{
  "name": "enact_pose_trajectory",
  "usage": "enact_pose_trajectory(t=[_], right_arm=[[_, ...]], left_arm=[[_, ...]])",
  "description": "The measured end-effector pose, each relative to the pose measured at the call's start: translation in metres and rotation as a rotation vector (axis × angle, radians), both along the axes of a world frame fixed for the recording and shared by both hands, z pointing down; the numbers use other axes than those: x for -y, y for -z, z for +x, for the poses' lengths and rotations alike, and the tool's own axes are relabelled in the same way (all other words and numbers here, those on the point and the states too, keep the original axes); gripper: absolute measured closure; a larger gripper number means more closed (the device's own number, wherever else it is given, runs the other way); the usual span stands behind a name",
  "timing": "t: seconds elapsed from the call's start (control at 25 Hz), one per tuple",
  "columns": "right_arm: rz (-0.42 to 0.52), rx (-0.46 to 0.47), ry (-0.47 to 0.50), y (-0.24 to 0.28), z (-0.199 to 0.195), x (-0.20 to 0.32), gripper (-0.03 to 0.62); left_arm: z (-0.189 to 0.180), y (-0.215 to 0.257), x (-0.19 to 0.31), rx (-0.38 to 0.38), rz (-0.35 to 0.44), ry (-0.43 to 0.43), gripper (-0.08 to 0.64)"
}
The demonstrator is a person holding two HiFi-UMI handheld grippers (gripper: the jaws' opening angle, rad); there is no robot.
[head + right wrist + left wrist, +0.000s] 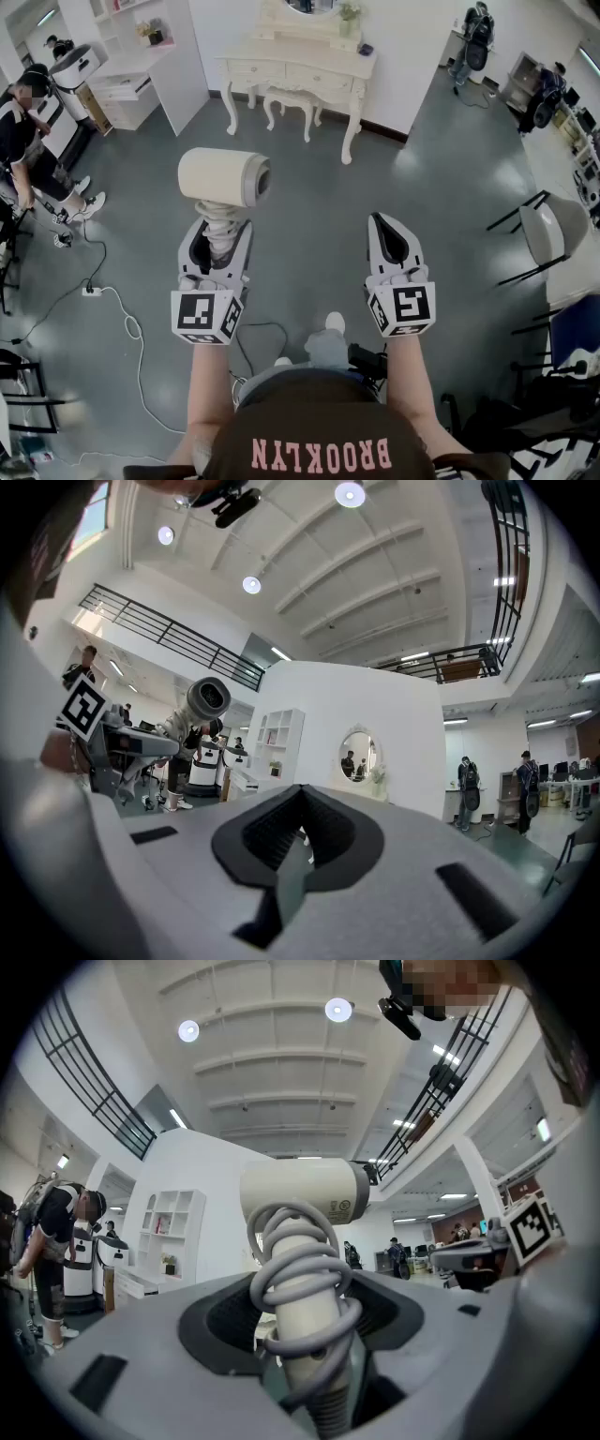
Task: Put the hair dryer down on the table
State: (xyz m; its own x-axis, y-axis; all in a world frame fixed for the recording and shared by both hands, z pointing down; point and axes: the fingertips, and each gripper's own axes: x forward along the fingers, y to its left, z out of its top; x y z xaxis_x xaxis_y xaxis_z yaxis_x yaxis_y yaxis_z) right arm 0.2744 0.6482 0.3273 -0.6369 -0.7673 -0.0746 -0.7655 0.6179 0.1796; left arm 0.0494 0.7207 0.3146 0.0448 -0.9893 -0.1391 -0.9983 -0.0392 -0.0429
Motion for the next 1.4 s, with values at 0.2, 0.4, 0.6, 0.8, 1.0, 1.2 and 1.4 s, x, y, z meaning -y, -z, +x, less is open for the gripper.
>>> enact_pose_trajectory(t=[0.2,0.4,0.6,0.8,1.0,1.2,1.4], right_arm=[[0.003,-0.005,0.028,-0.001,0.009,0.057,0.594],[0.004,-0.018,0.055,0.000,0.027,0.122,0.594],[0.002,-0.013,0.095,0.006,0.049,0.183,0.594],[-0.011,-0.017,0.116,-0.001,0.054,0.223,0.594],[-0.024,-0.039,0.151,-0.013,0.034,0.258,0.594],[-0.046,-0.036,0.132,-0.026,0.014,0.314,0.594],[-0.051,-0.032,0.125,-0.029,-0.030,0.383,0.594]], left_arm=[[0.015,0.001,0.055,0.002,0.008,0.020,0.291],[0.034,0.005,0.116,-0.009,0.019,0.052,0.291],[0.054,0.008,0.171,-0.026,0.034,0.092,0.291],[0.062,0.002,0.208,-0.025,0.014,0.100,0.291],[0.052,-0.005,0.247,-0.017,-0.004,0.105,0.292],[0.028,-0.014,0.304,-0.012,-0.013,0.098,0.291],[-0.016,-0.018,0.380,-0.006,-0.021,0.068,0.291]])
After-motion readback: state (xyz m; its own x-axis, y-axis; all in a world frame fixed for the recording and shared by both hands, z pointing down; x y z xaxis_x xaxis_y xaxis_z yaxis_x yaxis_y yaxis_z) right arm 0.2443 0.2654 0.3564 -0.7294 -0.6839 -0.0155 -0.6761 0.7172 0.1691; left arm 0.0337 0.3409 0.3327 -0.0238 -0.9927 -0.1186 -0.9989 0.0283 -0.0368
